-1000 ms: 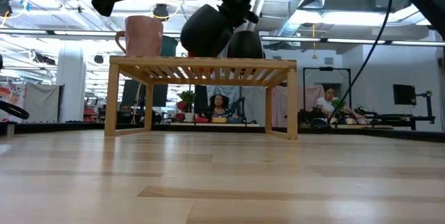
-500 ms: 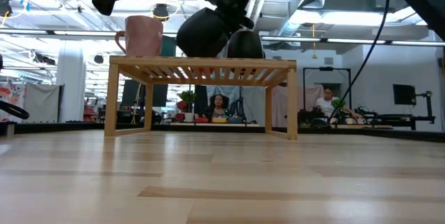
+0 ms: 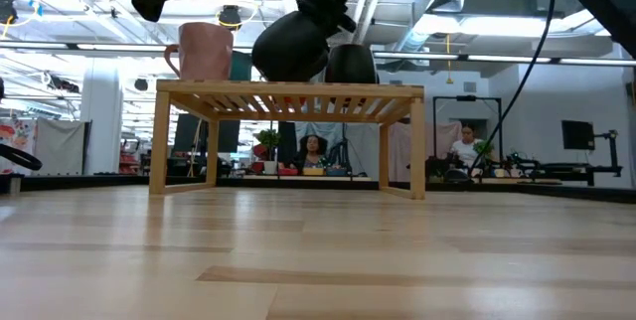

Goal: Place coffee mugs
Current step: Put the black cup on the shelf aligned with the other red cup

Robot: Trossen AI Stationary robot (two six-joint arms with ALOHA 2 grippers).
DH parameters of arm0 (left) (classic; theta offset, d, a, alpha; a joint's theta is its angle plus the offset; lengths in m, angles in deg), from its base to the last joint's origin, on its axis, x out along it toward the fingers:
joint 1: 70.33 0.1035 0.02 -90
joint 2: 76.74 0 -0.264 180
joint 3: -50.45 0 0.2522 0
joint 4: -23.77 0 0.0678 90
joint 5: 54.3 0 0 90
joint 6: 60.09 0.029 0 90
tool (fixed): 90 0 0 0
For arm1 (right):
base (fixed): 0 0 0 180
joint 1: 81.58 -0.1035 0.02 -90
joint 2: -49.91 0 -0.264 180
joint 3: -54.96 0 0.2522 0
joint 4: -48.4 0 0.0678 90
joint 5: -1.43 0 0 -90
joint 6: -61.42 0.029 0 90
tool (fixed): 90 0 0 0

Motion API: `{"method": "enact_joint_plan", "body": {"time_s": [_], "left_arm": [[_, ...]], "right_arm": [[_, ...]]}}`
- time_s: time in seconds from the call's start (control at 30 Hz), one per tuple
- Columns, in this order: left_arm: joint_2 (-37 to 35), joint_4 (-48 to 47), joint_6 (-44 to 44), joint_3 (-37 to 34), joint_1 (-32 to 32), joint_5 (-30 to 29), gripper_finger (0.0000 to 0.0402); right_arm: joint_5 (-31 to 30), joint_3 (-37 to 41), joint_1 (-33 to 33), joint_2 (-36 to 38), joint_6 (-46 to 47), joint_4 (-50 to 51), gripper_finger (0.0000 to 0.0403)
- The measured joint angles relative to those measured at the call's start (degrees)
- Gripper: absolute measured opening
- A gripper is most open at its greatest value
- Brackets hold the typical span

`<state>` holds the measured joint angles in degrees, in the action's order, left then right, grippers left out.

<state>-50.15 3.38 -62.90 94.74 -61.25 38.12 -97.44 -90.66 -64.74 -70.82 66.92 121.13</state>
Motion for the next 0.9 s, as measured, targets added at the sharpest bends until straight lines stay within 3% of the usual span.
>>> {"method": "enact_joint_plan", "body": {"time_s": [0.9], "left_arm": [[0.0, -0.3, 0.0, 0.0, 0.0, 0.0, 0.0158]], "right_arm": [[4.7, -2.3, -0.5, 0.0, 2.2, -7.3, 0.0164]]}}
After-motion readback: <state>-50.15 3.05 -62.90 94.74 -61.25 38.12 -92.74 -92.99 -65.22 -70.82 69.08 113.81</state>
